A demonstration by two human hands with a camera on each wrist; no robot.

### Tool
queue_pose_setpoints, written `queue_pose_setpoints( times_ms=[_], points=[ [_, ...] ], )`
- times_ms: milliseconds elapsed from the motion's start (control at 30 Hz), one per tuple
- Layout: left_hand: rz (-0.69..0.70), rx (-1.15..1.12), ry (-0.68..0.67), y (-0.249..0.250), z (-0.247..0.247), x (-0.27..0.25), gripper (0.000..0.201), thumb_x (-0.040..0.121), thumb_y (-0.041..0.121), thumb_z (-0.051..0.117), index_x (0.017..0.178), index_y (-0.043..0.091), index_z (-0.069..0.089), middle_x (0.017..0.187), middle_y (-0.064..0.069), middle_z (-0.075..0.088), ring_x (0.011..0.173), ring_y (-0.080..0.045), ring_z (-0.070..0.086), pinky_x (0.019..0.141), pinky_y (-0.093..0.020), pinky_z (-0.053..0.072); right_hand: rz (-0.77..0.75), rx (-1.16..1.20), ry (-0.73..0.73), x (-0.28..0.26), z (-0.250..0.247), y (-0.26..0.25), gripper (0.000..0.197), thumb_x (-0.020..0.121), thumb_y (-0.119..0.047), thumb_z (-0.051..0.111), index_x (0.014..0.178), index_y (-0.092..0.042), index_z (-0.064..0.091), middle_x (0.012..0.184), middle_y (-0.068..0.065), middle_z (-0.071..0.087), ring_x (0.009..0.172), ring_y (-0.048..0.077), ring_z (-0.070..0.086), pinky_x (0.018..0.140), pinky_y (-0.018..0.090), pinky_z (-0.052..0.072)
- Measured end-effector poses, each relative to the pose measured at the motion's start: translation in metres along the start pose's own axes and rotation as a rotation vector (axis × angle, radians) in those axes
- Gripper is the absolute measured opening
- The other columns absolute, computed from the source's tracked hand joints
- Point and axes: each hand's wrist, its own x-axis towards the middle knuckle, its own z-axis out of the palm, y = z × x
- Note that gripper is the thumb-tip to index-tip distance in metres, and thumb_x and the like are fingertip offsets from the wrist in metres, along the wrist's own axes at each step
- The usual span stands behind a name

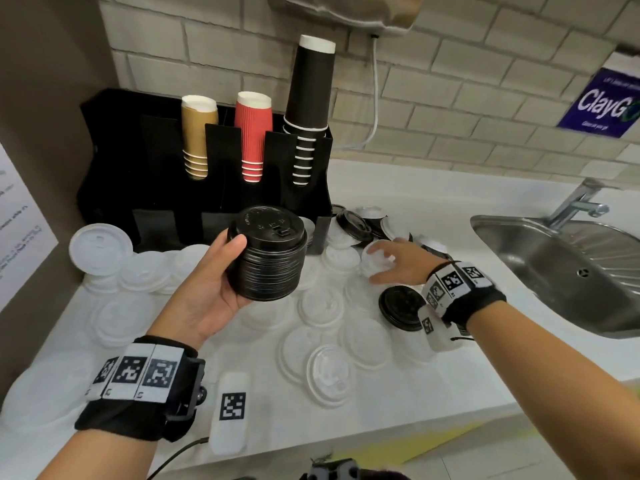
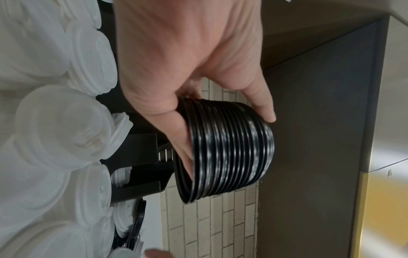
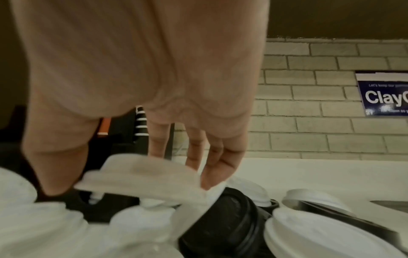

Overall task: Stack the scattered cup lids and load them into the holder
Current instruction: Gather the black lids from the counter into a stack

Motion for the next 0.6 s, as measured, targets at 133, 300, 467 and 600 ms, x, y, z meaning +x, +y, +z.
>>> queue_pose_setpoints(
  times_ms=[133, 300, 467, 600],
  points=[
    [0.016, -0.014, 0.012, 0.0, -0.001, 0.0, 0.036, 0.07, 0.041, 0.072, 0.104, 0.03, 0.073, 0.116, 0.0, 0.071, 0.107, -0.018, 0.068, 0.072, -0.032, 0.059, 0.051, -0.07, -0.048, -0.004, -0.009, -0.001, 0.074, 0.065, -0.058, 0.079, 0.123, -0.03, 0.043, 0.116, 0.0, 0.046, 0.102, 0.021, 0.052, 0.087, 0.032, 0.043],
    [0.016, 0.001, 0.016, 0.001, 0.0, 0.002, 0.05, 0.068, 0.045, 0.077, 0.114, 0.027, 0.068, 0.119, -0.001, 0.07, 0.111, -0.021, 0.066, 0.073, -0.033, 0.059, 0.136, -0.359, -0.31, -0.014, 0.004, 0.005, 0.09, 0.055, -0.053, 0.086, 0.122, -0.03, 0.031, 0.108, -0.003, 0.045, 0.092, 0.023, 0.056, 0.07, 0.034, 0.049],
    [0.005, 0.009, -0.058, 0.002, 0.004, 0.002, 0.101, 0.043, 0.047, 0.096, 0.132, 0.027, 0.054, 0.125, -0.001, 0.067, 0.112, -0.021, 0.066, 0.075, -0.035, 0.059, 0.091, -0.343, -0.256, -0.014, 0.005, 0.011, 0.073, 0.066, -0.04, 0.077, 0.122, -0.028, 0.032, 0.101, 0.0, 0.046, 0.088, 0.024, 0.057, 0.068, 0.032, 0.05],
    [-0.001, 0.003, -0.09, 0.0, 0.006, 0.003, 0.104, 0.037, 0.037, 0.099, 0.13, 0.028, 0.055, 0.118, -0.001, 0.069, 0.107, -0.021, 0.068, 0.072, -0.033, 0.059, 0.056, -0.211, -0.229, -0.016, -0.02, 0.005, 0.063, 0.067, -0.039, 0.071, 0.115, -0.035, 0.031, 0.11, 0.002, 0.044, 0.091, 0.024, 0.054, 0.076, 0.034, 0.048]
  ],
)
